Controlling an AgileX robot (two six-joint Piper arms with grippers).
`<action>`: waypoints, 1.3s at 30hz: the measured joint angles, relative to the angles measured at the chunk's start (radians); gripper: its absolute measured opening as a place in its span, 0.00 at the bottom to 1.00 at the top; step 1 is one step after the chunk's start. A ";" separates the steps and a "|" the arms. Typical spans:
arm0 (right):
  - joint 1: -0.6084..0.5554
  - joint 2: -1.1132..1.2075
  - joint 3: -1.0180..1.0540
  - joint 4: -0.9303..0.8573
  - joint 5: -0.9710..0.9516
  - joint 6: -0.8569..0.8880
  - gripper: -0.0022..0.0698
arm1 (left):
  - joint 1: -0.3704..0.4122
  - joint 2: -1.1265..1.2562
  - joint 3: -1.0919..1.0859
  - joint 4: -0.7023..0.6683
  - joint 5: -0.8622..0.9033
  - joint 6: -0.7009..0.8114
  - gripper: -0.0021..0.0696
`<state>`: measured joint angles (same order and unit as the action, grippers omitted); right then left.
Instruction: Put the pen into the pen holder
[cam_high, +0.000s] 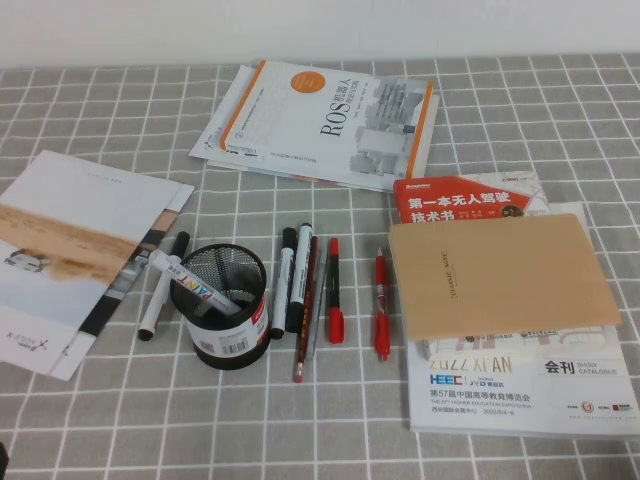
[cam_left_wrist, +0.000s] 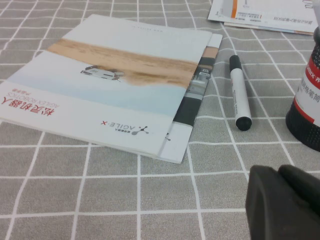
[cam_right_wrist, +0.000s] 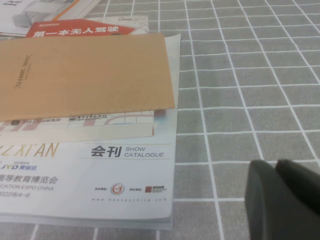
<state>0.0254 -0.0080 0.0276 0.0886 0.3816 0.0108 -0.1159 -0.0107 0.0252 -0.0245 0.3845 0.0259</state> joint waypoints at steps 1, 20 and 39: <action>0.000 0.000 0.000 0.000 0.000 0.000 0.01 | 0.000 0.000 0.000 0.000 0.000 0.000 0.02; 0.000 0.000 0.000 0.000 0.000 0.000 0.01 | 0.000 0.000 0.000 0.000 0.000 0.000 0.02; 0.000 0.000 0.000 0.762 -0.022 0.000 0.01 | 0.000 0.000 0.000 0.000 0.000 0.000 0.02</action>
<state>0.0254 -0.0080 0.0276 0.8506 0.3593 0.0108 -0.1159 -0.0107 0.0252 -0.0245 0.3845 0.0259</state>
